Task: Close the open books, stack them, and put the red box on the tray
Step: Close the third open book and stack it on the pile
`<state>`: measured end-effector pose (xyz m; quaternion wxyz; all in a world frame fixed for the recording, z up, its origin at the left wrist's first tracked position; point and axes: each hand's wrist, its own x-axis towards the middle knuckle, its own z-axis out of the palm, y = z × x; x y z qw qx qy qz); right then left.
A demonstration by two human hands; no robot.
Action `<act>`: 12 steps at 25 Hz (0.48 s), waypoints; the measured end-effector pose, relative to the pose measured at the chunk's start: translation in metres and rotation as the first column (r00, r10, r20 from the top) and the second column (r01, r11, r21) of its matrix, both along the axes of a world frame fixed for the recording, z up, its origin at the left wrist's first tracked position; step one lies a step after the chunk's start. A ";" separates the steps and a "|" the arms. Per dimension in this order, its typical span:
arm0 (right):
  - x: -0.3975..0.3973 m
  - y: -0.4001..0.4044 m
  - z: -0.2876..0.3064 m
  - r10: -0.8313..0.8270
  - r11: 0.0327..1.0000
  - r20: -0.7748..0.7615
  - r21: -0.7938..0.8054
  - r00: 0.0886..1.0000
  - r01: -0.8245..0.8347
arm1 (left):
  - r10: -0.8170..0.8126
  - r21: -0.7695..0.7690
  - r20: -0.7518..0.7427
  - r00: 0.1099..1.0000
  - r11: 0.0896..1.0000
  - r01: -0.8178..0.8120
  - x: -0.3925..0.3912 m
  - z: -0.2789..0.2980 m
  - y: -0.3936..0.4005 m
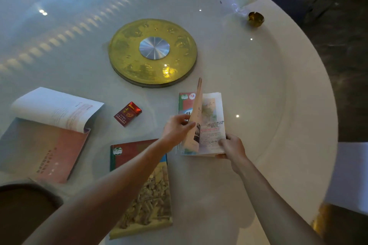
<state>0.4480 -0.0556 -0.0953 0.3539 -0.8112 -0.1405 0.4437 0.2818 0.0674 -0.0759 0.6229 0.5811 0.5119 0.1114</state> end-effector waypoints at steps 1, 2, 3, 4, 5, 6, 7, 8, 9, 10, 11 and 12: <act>0.002 -0.016 -0.003 -0.012 1.000 -0.008 -0.022 1.000 0.012 | -0.009 -0.035 0.008 1.000 0.999 0.009 0.005 -0.006 -0.015; 0.002 -0.031 -0.007 -0.022 0.999 -0.016 -0.045 1.000 0.021 | -0.019 -0.062 0.014 1.000 0.998 0.020 0.010 -0.012 -0.029; 0.003 -0.046 -0.010 -0.026 0.998 -0.023 -0.063 0.999 0.025 | -0.037 -0.078 0.013 0.999 0.996 0.038 0.014 -0.017 -0.042; 0.004 -0.060 -0.014 -0.029 0.997 -0.028 -0.072 0.999 0.027 | -0.054 -0.086 0.001 0.999 0.995 0.054 0.018 -0.021 -0.056; 0.004 -0.072 -0.017 -0.028 0.997 -0.031 -0.076 0.999 0.025 | -0.060 -0.090 -0.011 0.998 0.994 0.059 0.020 -0.026 -0.066; 0.004 -0.082 -0.020 -0.029 0.997 -0.031 -0.076 0.999 0.027 | -0.062 -0.090 -0.030 0.998 0.994 0.059 0.021 -0.031 -0.075; 0.004 -0.091 -0.023 -0.037 0.997 -0.033 -0.073 0.999 0.035 | -0.055 -0.078 -0.054 0.997 0.996 0.050 0.020 -0.035 -0.082; 0.005 -0.099 -0.026 -0.051 0.996 -0.036 -0.070 0.998 0.048 | -0.050 -0.053 -0.099 0.994 0.998 0.044 0.017 -0.039 -0.087; 0.006 -0.106 -0.030 -0.060 0.996 -0.037 -0.074 0.997 0.057 | -0.046 -0.003 -0.175 0.983 0.999 0.046 0.014 -0.042 -0.090; 0.007 -0.111 -0.035 -0.066 0.995 -0.033 -0.081 0.997 0.063 | -0.036 0.055 -0.272 0.962 0.997 0.053 0.009 -0.045 -0.091; 0.008 -0.116 -0.040 -0.063 0.995 -0.021 -0.085 0.998 0.061 | -0.027 0.095 -0.356 0.934 0.993 0.065 0.005 -0.047 -0.092; 0.007 -0.120 -0.045 -0.060 0.994 -0.001 -0.087 0.998 0.060 | -0.020 0.109 -0.412 0.911 0.991 0.071 0.002 -0.048 -0.093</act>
